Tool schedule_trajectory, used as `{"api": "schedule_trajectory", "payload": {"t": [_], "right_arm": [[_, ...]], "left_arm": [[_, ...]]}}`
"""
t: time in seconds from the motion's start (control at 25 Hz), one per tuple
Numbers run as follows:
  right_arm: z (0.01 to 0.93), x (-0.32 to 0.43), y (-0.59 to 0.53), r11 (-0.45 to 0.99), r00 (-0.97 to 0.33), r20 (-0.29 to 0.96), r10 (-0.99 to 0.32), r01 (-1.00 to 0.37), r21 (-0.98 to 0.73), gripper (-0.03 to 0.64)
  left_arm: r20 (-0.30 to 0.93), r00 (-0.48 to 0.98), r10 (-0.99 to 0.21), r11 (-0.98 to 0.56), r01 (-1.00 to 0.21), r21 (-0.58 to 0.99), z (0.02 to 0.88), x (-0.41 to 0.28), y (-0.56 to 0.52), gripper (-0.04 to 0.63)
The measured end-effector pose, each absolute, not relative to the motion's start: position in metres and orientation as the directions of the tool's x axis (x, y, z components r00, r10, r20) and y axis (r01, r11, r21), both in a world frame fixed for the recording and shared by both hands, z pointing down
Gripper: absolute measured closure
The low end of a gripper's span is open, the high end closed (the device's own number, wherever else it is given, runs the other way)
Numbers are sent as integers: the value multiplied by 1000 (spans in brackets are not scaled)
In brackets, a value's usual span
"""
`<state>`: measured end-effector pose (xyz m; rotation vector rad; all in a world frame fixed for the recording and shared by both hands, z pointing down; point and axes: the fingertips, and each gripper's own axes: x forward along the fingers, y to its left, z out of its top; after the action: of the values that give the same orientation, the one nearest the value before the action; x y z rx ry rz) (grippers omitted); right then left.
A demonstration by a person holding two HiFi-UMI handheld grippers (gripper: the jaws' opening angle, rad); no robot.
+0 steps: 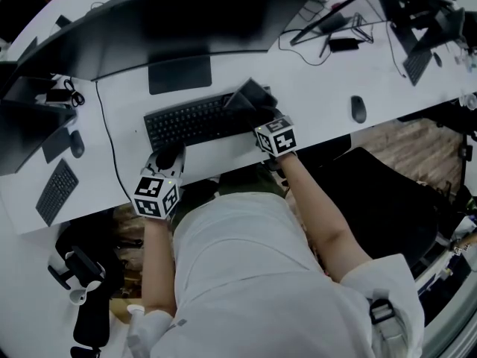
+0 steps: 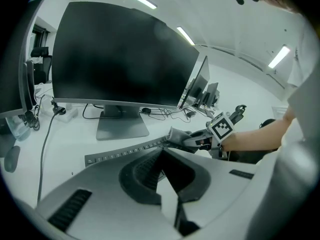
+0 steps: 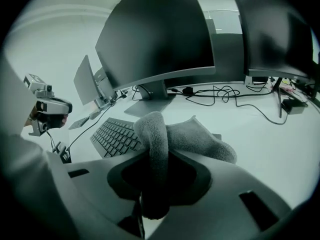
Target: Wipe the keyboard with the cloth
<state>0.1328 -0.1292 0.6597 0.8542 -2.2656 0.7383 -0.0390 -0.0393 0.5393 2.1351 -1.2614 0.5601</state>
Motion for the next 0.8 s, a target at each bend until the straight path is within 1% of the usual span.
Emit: {"api": "schedule_trajectory", "payload": {"t": [0.4,0.8], "right_arm": [[662,185,-148,567,-572,688,-447,-776,-277,521],[666,206,-140,507,-516,708,-482,-824,-255,522]], "left_arm": [[629,458,-628,-372,-887,274,544,-16,-35,594],[629,483,-609,-403,-872,279,547,-18,-36,594]]}}
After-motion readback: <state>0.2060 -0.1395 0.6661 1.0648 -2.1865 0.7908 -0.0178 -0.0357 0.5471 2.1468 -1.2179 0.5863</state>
